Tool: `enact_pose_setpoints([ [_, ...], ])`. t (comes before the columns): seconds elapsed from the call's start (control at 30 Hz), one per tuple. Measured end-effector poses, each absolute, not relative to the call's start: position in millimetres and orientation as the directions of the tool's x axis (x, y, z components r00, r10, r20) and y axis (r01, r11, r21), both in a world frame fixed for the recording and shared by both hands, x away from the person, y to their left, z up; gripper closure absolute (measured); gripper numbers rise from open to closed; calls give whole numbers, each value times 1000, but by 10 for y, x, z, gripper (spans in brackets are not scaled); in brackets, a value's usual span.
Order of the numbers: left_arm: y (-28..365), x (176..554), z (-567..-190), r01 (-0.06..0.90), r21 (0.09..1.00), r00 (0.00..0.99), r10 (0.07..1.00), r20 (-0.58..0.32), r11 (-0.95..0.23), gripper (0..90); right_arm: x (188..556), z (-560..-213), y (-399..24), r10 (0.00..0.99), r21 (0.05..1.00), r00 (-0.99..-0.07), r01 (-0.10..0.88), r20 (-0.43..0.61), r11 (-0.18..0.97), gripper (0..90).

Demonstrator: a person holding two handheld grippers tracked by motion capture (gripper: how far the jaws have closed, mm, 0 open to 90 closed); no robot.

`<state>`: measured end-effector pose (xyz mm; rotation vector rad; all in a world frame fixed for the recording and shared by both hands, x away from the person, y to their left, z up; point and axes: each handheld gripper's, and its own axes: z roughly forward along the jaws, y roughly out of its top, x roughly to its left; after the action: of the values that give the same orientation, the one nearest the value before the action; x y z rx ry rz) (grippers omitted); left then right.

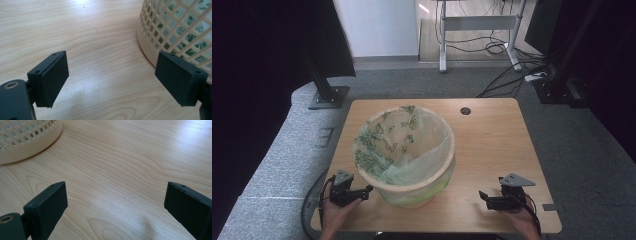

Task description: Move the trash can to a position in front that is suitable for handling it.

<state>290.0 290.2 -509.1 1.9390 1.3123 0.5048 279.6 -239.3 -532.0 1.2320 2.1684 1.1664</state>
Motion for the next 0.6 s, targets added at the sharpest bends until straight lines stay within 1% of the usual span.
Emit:
enact_pose_setpoints([
  [0.23,2933,2936,-5047,623,757,385,920,-77,-197,120,2829,-5356,-2454,835,803,-546,524,62,283,56],
  [0.3,2944,2961,-4990,614,770,378,921,-91,-175,120,2801,-5365,-2474,834,802,-548,525,65,283,58],
  [0.43,2929,3041,-4915,609,773,372,925,-83,-175,122,2766,-5368,-2507,836,802,-545,526,65,281,65],
  [0.6,2893,3165,-4808,603,784,356,929,-103,-144,128,2728,-5368,-2556,845,808,-531,526,68,266,79],
])
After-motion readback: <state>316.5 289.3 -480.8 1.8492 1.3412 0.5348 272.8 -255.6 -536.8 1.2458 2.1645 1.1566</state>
